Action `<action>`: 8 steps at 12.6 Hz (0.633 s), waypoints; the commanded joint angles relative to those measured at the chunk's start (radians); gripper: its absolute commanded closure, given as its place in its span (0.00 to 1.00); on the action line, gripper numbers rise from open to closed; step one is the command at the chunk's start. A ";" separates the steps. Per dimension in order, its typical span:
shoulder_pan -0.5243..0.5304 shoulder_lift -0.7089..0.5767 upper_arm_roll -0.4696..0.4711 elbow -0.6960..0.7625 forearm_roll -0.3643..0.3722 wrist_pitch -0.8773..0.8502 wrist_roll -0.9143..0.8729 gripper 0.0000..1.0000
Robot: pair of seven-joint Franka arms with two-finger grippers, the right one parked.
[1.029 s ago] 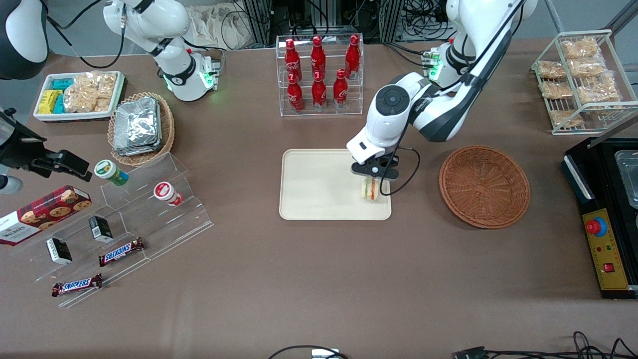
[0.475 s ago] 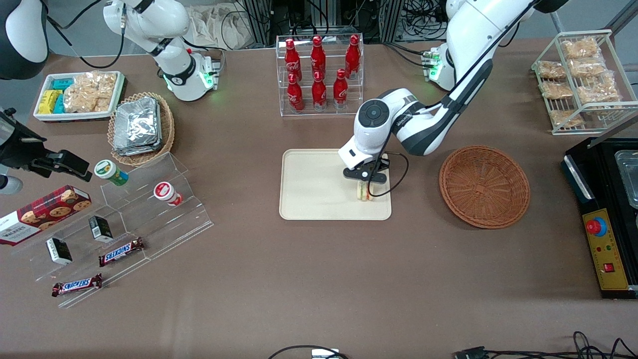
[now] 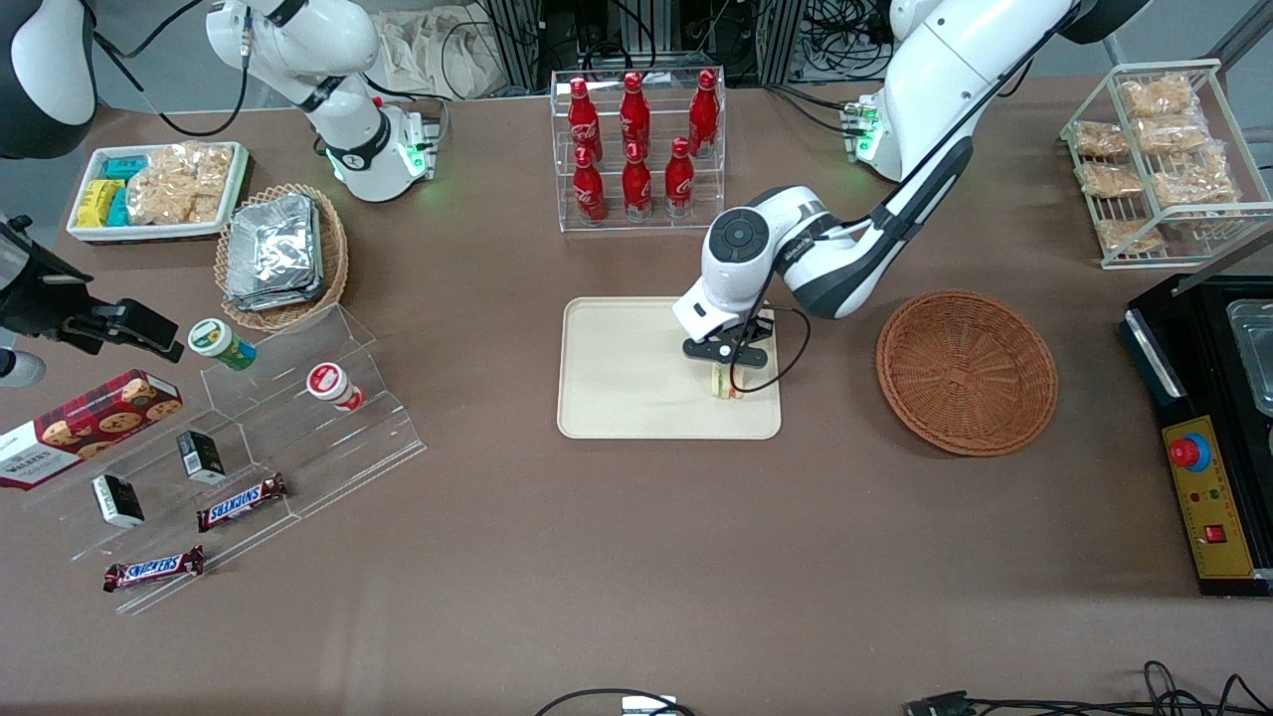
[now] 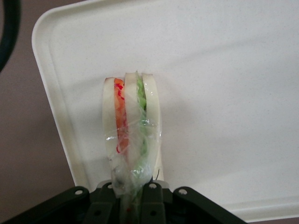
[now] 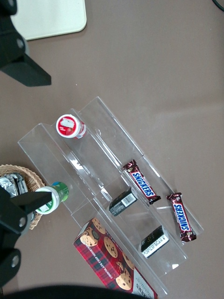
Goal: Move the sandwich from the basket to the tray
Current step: 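Lower the sandwich onto the tray and open the left gripper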
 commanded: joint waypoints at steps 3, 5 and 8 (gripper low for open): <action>-0.028 0.044 0.008 0.048 0.046 0.001 -0.075 0.10; -0.027 0.036 0.010 0.055 0.054 -0.010 -0.116 0.00; -0.019 -0.017 0.008 0.104 0.045 -0.098 -0.150 0.00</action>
